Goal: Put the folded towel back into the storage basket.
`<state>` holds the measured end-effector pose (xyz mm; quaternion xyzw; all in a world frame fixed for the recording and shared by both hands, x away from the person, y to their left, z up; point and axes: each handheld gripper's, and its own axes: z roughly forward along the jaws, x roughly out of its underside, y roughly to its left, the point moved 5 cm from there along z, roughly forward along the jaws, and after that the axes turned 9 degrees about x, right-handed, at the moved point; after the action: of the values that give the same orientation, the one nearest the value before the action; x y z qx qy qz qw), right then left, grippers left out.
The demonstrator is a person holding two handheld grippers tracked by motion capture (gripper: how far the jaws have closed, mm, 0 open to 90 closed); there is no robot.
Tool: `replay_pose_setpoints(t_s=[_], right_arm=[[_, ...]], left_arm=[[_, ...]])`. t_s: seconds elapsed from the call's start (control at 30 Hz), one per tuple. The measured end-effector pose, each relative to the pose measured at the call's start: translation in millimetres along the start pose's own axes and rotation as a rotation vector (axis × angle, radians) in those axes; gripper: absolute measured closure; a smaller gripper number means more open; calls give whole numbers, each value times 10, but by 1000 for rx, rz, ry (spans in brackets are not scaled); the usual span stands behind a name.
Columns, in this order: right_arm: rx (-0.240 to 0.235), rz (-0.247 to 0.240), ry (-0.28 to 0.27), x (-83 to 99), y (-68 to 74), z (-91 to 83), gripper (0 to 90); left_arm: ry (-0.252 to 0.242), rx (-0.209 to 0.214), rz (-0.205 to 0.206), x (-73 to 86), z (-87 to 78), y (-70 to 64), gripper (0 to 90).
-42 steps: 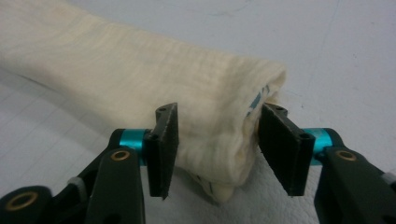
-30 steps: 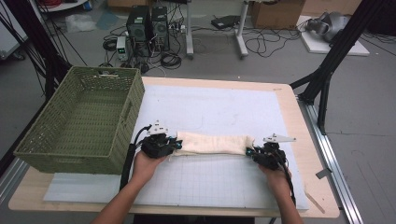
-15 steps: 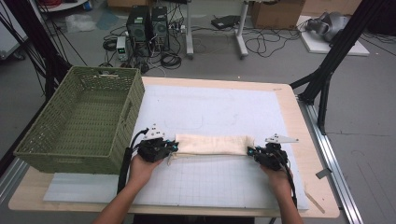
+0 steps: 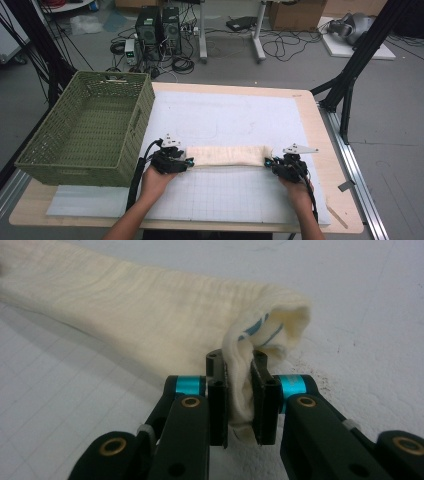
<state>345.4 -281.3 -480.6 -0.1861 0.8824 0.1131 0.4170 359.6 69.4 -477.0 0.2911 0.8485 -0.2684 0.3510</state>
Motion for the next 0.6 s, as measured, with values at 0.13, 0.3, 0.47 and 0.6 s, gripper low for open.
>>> replay_pose_setpoints(t_s=[0.13, 0.3, 0.47, 0.6], right_arm=[[2, -6, 0, 1, -5, 3, 800], [4, -3, 2, 2, 0, 1, 799], [3, -3, -1, -1, -2, 6, 799], [6, -3, -2, -1, -3, 5, 798]], left_arm=[[9, -9, 8, -1, 23, -38, 401], [12, -22, 65, 24, 54, -146, 452], [5, 26, 73, 32, 71, -236, 711], [2, 43, 54, 28, 76, -243, 821]])
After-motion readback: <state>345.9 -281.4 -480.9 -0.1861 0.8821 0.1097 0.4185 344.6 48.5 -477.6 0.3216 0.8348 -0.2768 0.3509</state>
